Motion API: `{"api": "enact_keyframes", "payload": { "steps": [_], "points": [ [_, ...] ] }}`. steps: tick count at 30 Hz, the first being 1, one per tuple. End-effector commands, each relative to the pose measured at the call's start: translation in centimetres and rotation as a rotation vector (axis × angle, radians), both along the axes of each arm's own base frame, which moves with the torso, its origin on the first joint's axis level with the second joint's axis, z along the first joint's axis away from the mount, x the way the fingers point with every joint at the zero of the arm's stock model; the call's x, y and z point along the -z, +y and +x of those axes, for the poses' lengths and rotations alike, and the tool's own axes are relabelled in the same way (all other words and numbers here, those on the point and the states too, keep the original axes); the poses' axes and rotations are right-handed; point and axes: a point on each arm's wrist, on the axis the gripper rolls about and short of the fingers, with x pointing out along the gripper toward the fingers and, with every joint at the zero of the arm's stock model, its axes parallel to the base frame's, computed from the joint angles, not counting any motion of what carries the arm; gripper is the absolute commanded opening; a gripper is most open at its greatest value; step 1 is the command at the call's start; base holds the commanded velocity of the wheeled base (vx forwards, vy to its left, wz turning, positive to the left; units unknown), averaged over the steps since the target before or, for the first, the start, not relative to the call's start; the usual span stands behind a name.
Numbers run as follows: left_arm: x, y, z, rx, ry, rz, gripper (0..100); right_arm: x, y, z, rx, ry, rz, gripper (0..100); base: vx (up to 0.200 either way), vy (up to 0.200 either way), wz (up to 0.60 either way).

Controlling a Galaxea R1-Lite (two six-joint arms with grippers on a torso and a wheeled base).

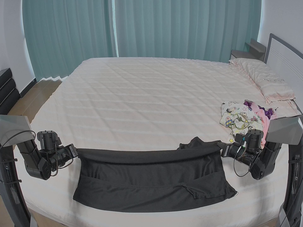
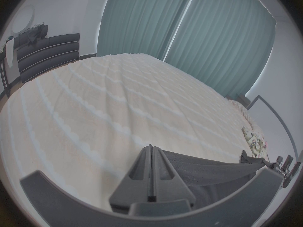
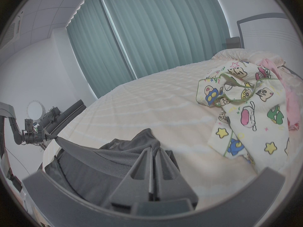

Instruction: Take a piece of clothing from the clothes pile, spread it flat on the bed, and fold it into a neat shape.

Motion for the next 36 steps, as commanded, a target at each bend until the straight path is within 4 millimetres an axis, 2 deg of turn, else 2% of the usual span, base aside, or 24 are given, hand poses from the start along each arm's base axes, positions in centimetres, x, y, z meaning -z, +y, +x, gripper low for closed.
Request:
{"api": "enact_keyframes", "payload": {
  "steps": [1, 9, 16, 27, 36],
  "points": [
    [0.6, -0.2, -1.3, 0.014, 0.049, 0.014, 0, 0.5, 0.0, -1.7, -0.019, 0.035, -0.007, 0, 0.0, 0.0, 0.0],
    [1.6, -0.3, -2.8, 0.026, 0.117, 0.013, 0, 1.7, -0.3, -3.6, -0.05, 0.086, -0.022, 0, 0.0, 0.0, 0.0],
    [3.5, -0.6, -4.5, 0.074, 0.22, 0.059, 0, 3.7, -0.4, -5.1, -0.064, 0.144, -0.048, 0, 0.0, 0.0, 0.0],
    [5.1, -0.8, -5.2, 0.086, 0.286, 0.057, 0, 4.4, -0.4, -5.4, -0.075, 0.171, -0.058, 0, 0.0, 0.0, 0.0],
    [5.1, -1.0, -5.8, 0.091, 0.282, 0.057, 0, 4.6, -0.5, -5.5, -0.074, 0.182, -0.058, 0, 0.0, 0.0, 0.0]
  ]
}}
